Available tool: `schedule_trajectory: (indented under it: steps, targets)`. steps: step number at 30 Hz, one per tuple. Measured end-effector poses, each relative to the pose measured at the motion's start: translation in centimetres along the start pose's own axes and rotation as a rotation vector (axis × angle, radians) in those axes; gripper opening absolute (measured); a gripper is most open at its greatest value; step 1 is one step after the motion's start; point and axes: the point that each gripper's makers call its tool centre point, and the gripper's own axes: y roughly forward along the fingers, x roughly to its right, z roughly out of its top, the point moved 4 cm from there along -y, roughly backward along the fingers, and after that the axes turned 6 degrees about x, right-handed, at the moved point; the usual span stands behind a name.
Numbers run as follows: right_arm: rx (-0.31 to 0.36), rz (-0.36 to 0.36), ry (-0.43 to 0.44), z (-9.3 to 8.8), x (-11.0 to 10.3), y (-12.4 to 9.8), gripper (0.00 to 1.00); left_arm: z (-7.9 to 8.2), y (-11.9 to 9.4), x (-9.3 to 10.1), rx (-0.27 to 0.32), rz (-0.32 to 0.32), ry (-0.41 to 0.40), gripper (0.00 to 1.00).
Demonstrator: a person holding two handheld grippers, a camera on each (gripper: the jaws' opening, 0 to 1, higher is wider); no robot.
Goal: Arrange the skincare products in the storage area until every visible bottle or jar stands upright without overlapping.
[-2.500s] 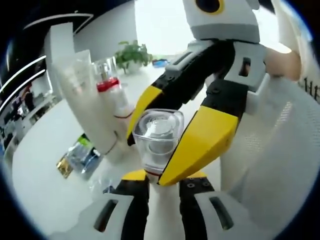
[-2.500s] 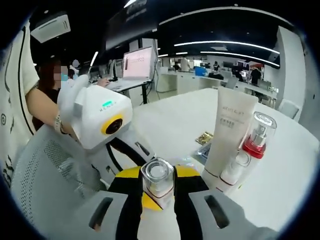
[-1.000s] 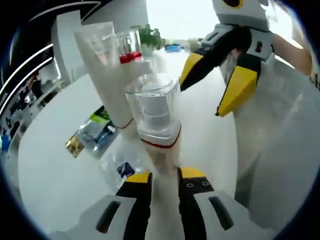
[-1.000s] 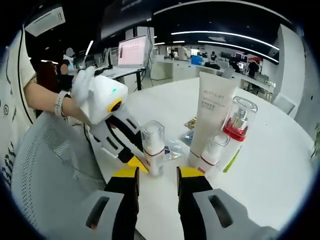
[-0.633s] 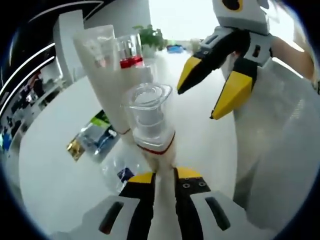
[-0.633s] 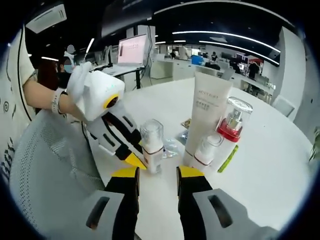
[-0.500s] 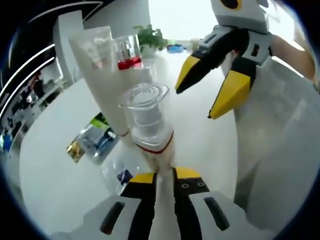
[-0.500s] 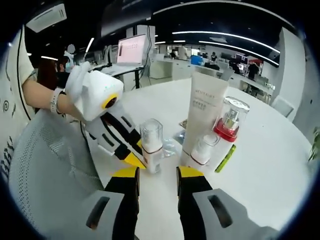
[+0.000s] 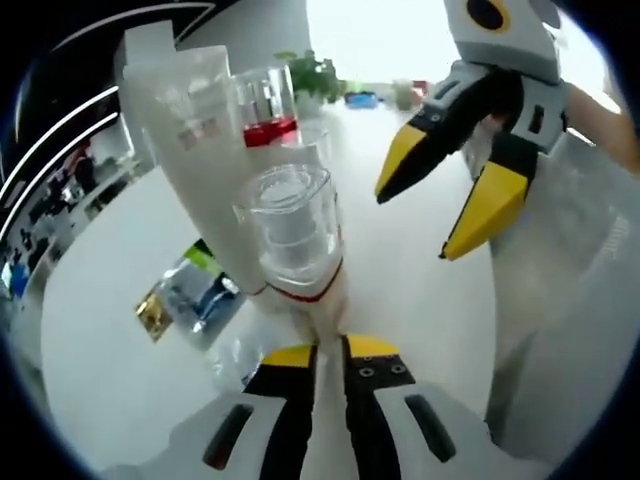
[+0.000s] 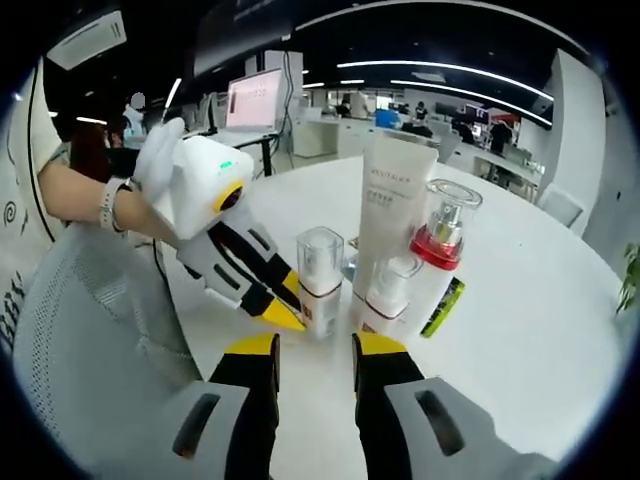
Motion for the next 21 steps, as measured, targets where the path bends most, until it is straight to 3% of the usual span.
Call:
schedule_trajectory:
  steps: [21]
  targets:
    - [-0.011,-0.01,0.039,-1.0,0.2,0.2,0.28,0.8,1.7,-0.6,0.003,0.005,0.033,0.07]
